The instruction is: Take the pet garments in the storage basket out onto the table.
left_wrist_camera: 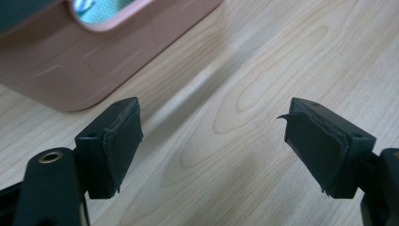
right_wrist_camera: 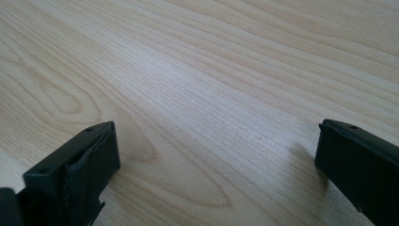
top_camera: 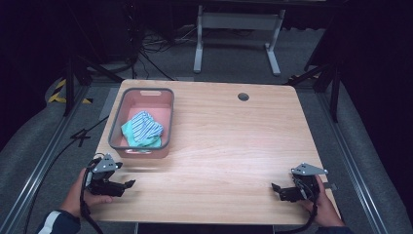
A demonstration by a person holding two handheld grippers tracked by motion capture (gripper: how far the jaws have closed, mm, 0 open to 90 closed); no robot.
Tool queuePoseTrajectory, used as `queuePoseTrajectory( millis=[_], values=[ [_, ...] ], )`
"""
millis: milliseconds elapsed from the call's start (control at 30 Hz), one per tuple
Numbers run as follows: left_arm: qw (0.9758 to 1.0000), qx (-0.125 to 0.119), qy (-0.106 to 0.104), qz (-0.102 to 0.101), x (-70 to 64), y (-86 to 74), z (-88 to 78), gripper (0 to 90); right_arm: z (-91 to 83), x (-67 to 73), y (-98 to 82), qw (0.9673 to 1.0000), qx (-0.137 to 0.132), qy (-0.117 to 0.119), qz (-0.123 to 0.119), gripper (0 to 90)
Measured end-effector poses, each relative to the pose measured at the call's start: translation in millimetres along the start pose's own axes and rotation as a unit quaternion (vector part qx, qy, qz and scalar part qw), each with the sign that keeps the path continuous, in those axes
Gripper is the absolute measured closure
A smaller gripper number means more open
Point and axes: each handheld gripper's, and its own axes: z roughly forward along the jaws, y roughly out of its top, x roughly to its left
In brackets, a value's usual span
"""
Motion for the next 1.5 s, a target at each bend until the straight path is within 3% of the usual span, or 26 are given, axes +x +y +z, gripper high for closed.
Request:
queuePoseTrajectory(
  millis=[467, 600, 800, 933, 1200, 1333, 1500],
  values=[
    [0.9995, -0.029, 0.006, 0.011, 1.4, 17.6, -27.8, 19.3, 0.0, 0.1, 0.0, 1.0000, 0.000, 0.000, 0.000, 0.6],
    [0.9994, -0.022, 0.003, 0.028, 3.4, 31.3, -35.7, 19.4, 0.0, 0.1, 0.0, 1.0000, 0.000, 0.000, 0.000, 0.6],
    [0.9984, -0.012, 0.010, 0.055, 19.4, 81.6, -46.5, 18.9, 0.0, 0.2, -0.1, 1.0000, 0.000, 0.000, 0.001, 0.6],
    [0.9974, 0.015, 0.014, 0.068, 29.8, 108.3, -37.6, 20.0, -0.2, 0.2, -0.2, 1.0000, -0.001, 0.000, 0.000, 0.6],
    [0.9961, 0.058, 0.016, 0.064, 52.8, 147.9, -7.7, 17.8, -0.2, -0.1, -0.4, 1.0000, 0.000, 0.000, -0.002, 0.6],
    [0.9900, 0.121, 0.006, 0.072, 67.4, 162.2, 15.4, 19.6, -0.2, -0.2, -0.4, 1.0000, 0.000, 0.000, -0.003, 0.6],
    [0.9847, 0.164, 0.007, 0.059, 81.0, 170.8, 44.1, 20.0, -0.3, 0.0, -0.4, 1.0000, 0.001, 0.000, -0.002, 0.6]
  ],
)
